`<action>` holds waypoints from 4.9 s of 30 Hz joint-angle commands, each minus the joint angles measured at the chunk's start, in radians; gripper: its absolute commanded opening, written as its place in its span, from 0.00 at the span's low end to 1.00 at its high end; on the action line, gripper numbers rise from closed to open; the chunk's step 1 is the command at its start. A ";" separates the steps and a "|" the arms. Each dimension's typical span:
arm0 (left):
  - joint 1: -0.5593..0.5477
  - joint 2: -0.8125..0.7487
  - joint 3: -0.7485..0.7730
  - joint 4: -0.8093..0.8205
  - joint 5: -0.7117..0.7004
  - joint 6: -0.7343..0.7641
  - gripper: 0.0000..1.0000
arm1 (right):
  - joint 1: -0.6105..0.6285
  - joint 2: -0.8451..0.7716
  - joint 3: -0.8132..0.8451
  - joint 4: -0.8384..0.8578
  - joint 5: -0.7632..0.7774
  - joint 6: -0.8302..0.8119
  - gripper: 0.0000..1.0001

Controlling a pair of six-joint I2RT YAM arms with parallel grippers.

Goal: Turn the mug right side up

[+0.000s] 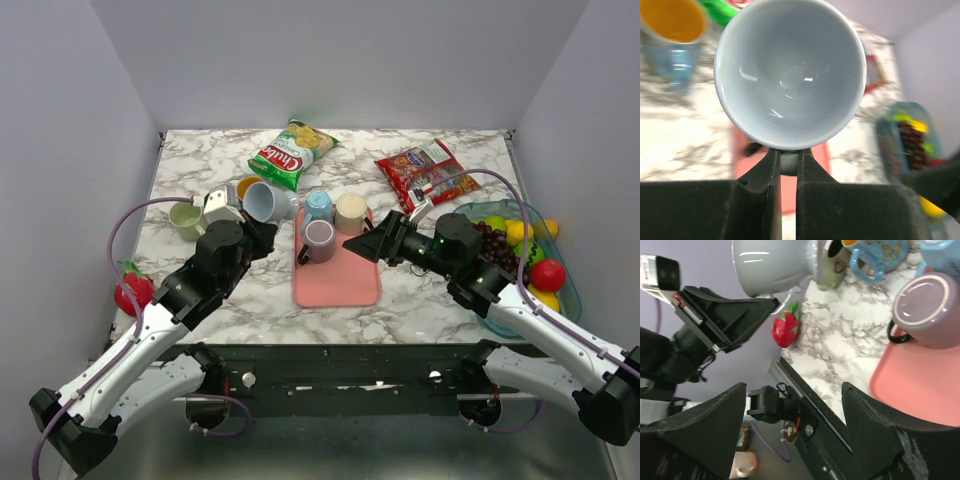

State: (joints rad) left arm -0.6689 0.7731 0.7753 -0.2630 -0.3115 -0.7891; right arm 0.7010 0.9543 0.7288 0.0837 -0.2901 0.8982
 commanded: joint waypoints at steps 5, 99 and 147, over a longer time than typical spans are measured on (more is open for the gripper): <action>0.005 0.080 0.087 -0.372 -0.336 -0.015 0.00 | -0.005 -0.020 0.056 -0.200 0.098 -0.137 0.90; 0.212 0.080 0.147 -0.335 0.135 0.323 0.99 | 0.229 1.064 0.940 -0.900 0.742 0.338 0.94; 0.285 0.051 0.042 -0.271 0.256 0.357 0.99 | 0.302 1.118 0.954 -0.943 0.922 0.042 0.42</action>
State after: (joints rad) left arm -0.3912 0.8284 0.8257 -0.5476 -0.0727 -0.4450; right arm 0.9958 2.0579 1.6367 -0.8539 0.5941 0.9672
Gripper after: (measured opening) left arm 0.988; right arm 0.456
